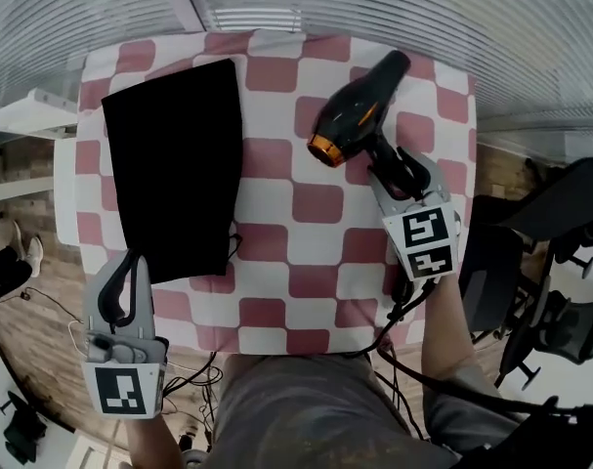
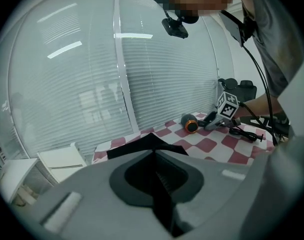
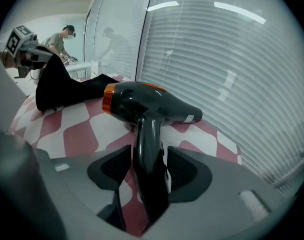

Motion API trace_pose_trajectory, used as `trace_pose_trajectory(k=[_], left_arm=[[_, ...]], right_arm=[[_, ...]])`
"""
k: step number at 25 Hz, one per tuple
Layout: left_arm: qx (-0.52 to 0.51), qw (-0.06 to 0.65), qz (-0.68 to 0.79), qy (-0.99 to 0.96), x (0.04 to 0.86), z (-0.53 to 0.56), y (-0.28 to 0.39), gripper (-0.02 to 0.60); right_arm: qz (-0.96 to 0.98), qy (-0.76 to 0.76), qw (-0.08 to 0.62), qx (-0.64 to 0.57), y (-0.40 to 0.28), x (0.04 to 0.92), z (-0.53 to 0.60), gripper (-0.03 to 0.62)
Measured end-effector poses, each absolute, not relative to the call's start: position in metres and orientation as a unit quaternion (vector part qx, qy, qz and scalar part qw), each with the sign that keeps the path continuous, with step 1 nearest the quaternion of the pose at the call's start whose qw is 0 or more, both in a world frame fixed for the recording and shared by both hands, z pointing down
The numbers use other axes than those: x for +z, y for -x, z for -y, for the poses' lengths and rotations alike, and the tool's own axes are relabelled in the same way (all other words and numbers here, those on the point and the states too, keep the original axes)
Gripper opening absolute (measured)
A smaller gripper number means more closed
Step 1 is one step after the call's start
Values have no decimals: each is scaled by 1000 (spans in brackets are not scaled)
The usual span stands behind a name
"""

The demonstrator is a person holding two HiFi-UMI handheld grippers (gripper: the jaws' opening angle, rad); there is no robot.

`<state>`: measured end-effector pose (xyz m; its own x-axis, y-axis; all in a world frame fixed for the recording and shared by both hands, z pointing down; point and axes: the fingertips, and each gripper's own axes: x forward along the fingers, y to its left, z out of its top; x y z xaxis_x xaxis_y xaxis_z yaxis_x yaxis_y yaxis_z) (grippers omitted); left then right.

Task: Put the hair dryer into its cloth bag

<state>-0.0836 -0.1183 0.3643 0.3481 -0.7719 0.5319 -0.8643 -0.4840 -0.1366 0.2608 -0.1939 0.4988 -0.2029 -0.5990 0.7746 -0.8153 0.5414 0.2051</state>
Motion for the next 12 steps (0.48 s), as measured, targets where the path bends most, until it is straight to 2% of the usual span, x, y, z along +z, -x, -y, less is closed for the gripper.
trace_pose_trajectory(k=[12], left_arm=[[275,91,509,-810,372,112,92,14]], right_arm=[[776,-440,434,123,-255,509,202,222]])
